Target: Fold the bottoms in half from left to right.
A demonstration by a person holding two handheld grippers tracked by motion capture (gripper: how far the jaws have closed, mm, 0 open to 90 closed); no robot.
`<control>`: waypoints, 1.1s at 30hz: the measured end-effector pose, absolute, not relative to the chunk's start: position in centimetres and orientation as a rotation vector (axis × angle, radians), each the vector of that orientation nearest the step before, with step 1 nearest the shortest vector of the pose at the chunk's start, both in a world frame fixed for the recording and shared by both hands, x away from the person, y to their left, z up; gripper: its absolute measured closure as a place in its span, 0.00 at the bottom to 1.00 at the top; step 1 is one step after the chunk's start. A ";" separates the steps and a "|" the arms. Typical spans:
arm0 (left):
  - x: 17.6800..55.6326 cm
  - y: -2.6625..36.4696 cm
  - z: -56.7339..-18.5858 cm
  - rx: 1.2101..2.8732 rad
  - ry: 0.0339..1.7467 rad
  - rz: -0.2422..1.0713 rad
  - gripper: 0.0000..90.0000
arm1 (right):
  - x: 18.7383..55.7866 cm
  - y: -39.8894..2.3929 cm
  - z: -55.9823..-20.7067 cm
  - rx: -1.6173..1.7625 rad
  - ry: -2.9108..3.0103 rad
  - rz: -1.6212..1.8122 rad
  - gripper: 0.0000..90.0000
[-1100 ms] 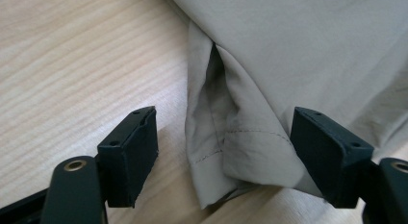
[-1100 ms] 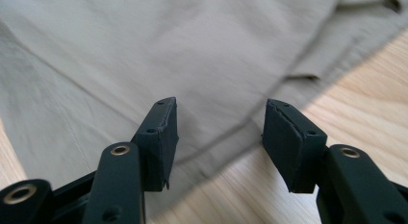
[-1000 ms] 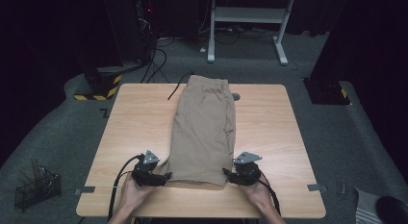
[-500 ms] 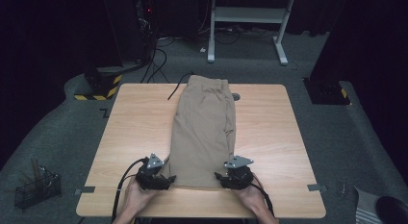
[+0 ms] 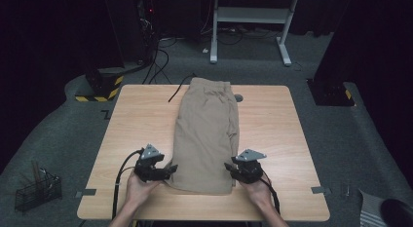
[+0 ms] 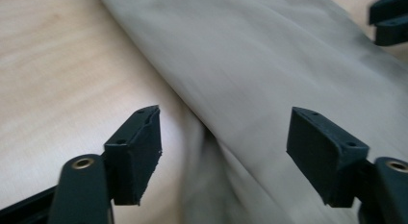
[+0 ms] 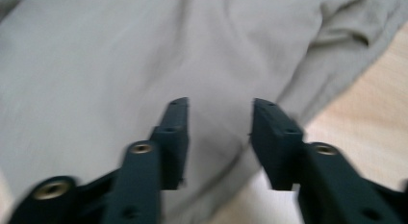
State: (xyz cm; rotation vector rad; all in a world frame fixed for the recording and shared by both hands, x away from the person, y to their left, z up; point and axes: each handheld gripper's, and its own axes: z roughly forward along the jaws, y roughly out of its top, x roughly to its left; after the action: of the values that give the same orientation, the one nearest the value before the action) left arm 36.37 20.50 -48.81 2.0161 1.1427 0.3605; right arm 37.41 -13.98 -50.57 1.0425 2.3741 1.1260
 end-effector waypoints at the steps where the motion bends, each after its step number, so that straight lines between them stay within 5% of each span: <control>1: 37.5 20.2 -49.0 2.021 1.165 0.368 0.32 | 38.0 -13.6 -50.5 1.055 2.368 1.135 0.74; 14: 43.3 18.4 -50.9 2.062 1.231 0.423 0.39 | 42.7 -10.3 -52.0 1.084 2.332 1.055 0.75; 33: 39.5 17.6 -51.4 2.158 1.156 0.434 0.45 | 40.4 -12.8 -52.3 1.042 2.355 1.032 0.74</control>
State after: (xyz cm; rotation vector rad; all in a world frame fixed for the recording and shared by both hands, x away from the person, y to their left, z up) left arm 39.55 17.59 -51.40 2.1578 1.1562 0.4345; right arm 40.38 -12.84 -52.34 1.0417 2.3549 1.0315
